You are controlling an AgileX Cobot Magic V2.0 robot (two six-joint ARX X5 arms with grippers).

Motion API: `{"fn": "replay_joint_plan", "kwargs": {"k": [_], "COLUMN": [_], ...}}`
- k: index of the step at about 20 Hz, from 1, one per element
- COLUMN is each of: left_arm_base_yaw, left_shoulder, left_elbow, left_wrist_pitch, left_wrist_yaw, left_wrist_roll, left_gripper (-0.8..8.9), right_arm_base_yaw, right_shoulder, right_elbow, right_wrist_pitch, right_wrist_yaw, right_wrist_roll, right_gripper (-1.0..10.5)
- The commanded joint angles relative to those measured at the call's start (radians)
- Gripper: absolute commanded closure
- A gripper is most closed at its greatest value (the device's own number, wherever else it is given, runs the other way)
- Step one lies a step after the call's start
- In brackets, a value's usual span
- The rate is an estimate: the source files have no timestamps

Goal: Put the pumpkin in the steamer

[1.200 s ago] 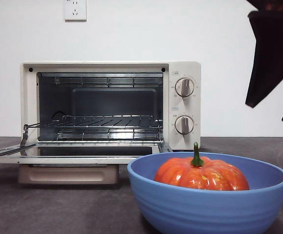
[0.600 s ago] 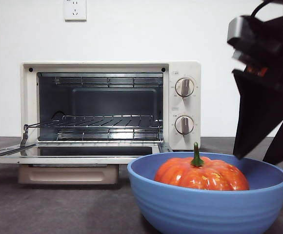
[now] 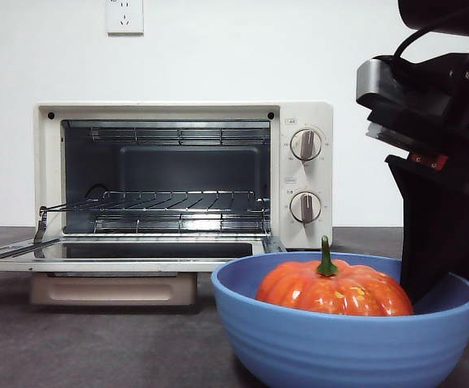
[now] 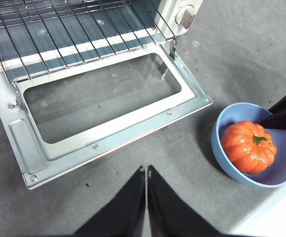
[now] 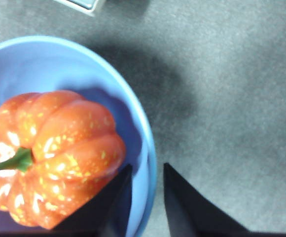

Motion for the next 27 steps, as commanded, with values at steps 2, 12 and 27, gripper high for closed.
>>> {"fn": "replay_joint_plan", "kwargs": {"k": [2,12,27], "left_arm_base_yaw": [-0.003,-0.003,-0.003], "left_shoulder": [0.005,0.005,0.005], "left_elbow": [0.008,0.008,0.008], "left_wrist_pitch": [0.011,0.012,0.014], "left_wrist_yaw": [0.006,0.006,0.006], "left_wrist_roll": [-0.008,-0.008,-0.008], "left_gripper": [7.99,7.99,7.99], "right_arm_base_yaw": [0.011,0.025,0.062], "right_shoulder": [0.013,0.011,0.367], "right_elbow": [0.003,0.055,0.737], "right_wrist_pitch": [-0.012,-0.021,-0.28], "right_wrist_yaw": [0.004,-0.048,0.137], "right_wrist_roll": [0.03,0.108,0.217], "right_gripper": [8.9,9.4,9.4]}}
